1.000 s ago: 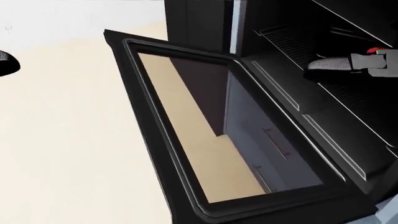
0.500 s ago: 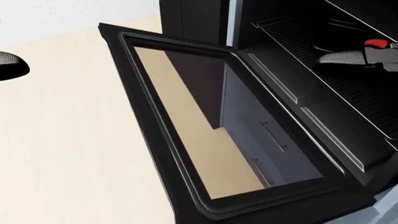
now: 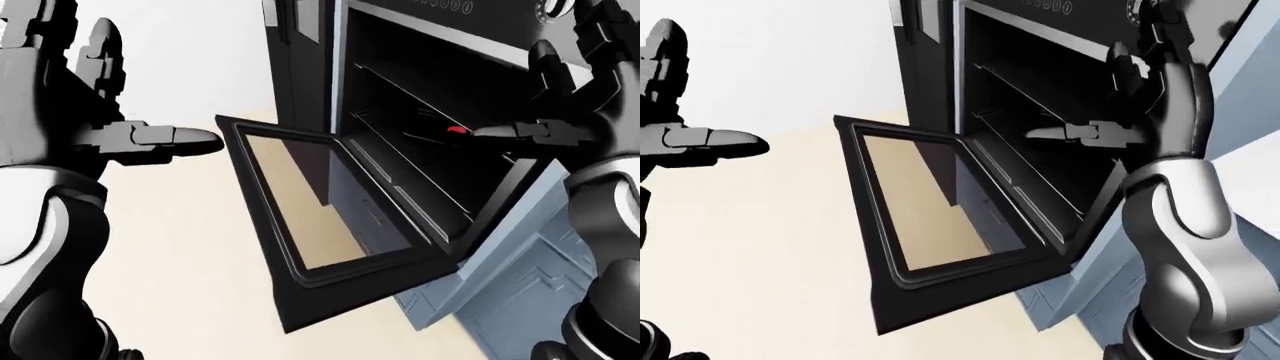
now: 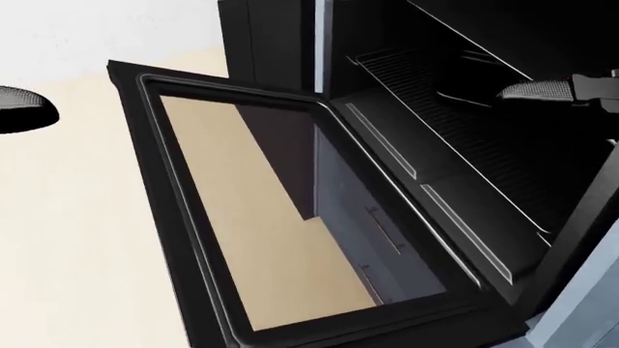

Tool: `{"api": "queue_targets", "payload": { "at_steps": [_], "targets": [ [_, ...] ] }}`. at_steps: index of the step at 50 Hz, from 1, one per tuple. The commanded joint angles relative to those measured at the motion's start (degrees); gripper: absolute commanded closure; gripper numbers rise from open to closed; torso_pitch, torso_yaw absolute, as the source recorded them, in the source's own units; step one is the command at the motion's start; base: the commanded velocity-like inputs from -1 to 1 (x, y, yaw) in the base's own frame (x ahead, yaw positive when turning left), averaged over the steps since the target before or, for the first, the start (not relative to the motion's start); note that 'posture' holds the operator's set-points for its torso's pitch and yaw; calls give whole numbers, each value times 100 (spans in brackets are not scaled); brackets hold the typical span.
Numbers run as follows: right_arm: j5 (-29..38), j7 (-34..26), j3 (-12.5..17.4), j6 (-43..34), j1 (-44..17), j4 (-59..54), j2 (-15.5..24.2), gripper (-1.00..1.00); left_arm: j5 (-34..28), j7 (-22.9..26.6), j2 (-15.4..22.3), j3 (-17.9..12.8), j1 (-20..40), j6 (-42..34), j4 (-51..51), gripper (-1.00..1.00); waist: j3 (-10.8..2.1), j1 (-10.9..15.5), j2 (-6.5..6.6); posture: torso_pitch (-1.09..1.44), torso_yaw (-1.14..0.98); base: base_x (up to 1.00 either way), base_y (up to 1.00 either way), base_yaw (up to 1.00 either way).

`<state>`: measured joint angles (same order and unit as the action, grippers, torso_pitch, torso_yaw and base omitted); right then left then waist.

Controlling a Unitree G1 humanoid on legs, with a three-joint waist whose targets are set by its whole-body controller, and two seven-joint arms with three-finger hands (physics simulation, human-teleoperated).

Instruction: Close the oven door.

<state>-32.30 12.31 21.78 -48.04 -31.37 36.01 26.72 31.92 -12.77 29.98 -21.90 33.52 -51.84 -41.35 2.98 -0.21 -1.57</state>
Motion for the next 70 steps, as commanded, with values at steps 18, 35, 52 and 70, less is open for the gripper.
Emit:
{"api": "queue_targets", "payload": {
  "at_steps": [18,35,52,70],
  "targets": [
    [-106,-13,-6,211,-156,219,63,-100,-41,-51,128,-200,126,189,-113,-100,-197,74,447,0,0,0,-15,0],
    [39,102,-76,90,-218,138,62,-100,-9,-78,155,-228,141,182,-92,-100,13,90,-14,0,0,0,-17,0],
    [372,93,-59,102,-628,-60,70,-100,119,-583,337,-364,223,264,492,-100,-81,-9,173,0,0,0,0,0],
    [-1012,499,94,-227,-659,60,402,-100,462,-359,21,-361,-597,980,2331,-100,-136,42,172,0,0,0,0,0]
  ]
}}
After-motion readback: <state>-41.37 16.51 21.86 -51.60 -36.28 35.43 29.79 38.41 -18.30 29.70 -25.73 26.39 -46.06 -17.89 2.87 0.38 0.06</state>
